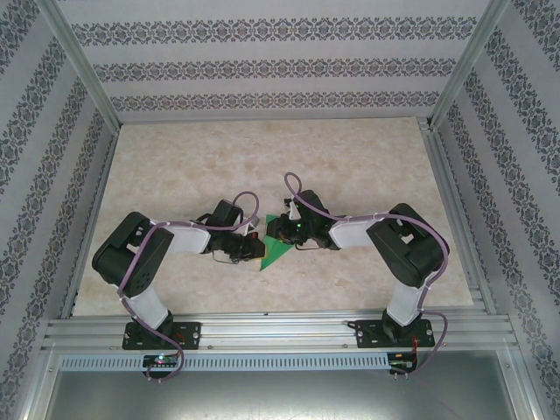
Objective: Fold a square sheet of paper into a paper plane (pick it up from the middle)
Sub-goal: Fourth fold the wing at the center of the table.
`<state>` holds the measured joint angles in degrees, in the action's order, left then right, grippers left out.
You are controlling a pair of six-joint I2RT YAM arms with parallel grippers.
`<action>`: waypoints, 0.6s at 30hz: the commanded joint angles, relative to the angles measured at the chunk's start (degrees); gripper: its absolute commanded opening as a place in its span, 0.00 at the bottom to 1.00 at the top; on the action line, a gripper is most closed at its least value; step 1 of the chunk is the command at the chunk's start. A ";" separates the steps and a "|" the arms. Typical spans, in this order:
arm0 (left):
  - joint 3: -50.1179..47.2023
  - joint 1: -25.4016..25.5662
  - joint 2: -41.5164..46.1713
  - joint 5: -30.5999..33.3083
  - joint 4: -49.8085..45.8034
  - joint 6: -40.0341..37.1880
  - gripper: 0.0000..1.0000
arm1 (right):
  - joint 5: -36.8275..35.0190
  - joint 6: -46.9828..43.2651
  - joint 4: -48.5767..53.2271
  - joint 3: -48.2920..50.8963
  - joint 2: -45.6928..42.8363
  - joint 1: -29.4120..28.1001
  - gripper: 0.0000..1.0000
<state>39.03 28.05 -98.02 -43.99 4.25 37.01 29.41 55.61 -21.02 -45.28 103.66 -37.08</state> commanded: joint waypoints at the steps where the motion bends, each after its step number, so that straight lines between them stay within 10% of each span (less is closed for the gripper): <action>1: 0.85 -0.50 -2.16 -0.35 -3.61 -2.12 0.05 | -2.51 0.70 1.13 -0.60 1.79 1.04 0.21; 18: 0.13 -0.57 4.32 4.03 -3.54 -0.22 0.16 | -3.86 0.01 2.65 0.89 0.84 1.49 0.19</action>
<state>39.92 28.01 -96.27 -42.33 2.07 36.27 26.79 55.79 -19.51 -45.23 105.08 -36.10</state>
